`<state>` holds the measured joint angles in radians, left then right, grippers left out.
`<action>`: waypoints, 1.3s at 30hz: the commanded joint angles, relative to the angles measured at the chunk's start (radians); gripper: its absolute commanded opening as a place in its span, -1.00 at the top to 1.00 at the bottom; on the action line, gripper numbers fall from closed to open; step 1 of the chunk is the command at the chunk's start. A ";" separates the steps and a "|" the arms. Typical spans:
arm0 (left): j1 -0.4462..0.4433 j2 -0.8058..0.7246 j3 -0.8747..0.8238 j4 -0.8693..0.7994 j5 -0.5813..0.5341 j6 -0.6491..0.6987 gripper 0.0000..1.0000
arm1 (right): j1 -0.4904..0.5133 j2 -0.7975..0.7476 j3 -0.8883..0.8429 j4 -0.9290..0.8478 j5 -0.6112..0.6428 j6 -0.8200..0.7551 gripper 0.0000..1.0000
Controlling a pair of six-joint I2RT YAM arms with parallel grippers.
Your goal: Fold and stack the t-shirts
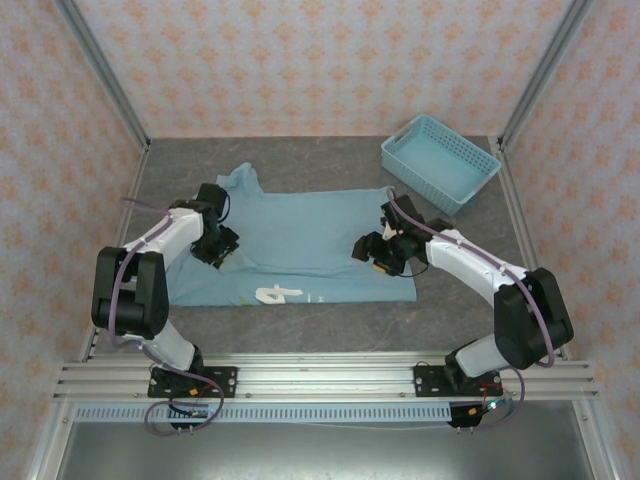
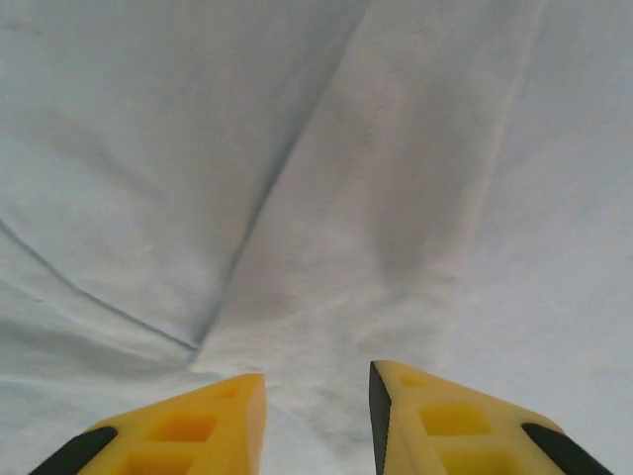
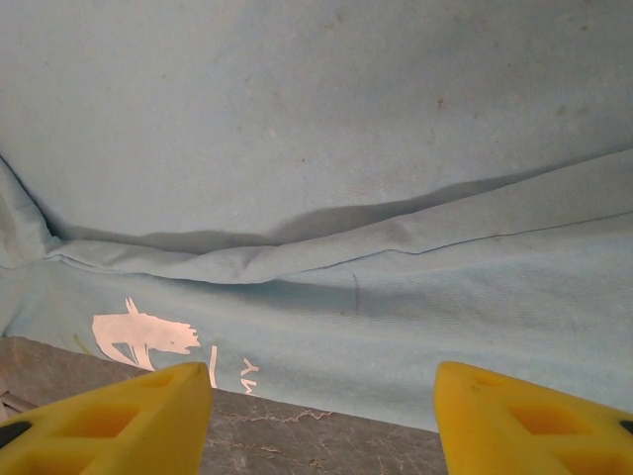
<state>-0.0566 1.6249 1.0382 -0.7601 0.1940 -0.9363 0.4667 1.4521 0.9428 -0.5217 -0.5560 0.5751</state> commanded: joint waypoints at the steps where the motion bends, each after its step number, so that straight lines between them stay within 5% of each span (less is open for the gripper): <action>1: 0.011 -0.032 -0.065 -0.010 -0.021 0.006 0.19 | 0.001 -0.013 0.015 0.022 -0.041 0.000 -0.24; 7: 0.029 -0.007 -0.094 0.061 0.001 0.021 0.17 | 0.001 -0.051 -0.018 0.208 -0.214 0.051 -0.35; 15: 0.030 0.010 -0.080 0.090 -0.008 0.021 0.36 | 0.001 -0.068 -0.052 0.278 -0.233 0.102 -0.38; 24: 0.028 0.006 -0.055 0.077 -0.014 0.034 0.99 | 0.001 -0.076 -0.062 0.264 -0.211 0.103 -0.38; 39: -0.114 0.166 0.270 -0.083 -0.098 0.169 1.00 | 0.000 -0.068 -0.053 0.234 -0.173 0.099 -0.37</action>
<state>-0.1467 1.7550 1.2480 -0.7635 0.1501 -0.8211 0.4667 1.4029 0.8917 -0.2829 -0.7555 0.6724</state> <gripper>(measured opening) 0.043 0.685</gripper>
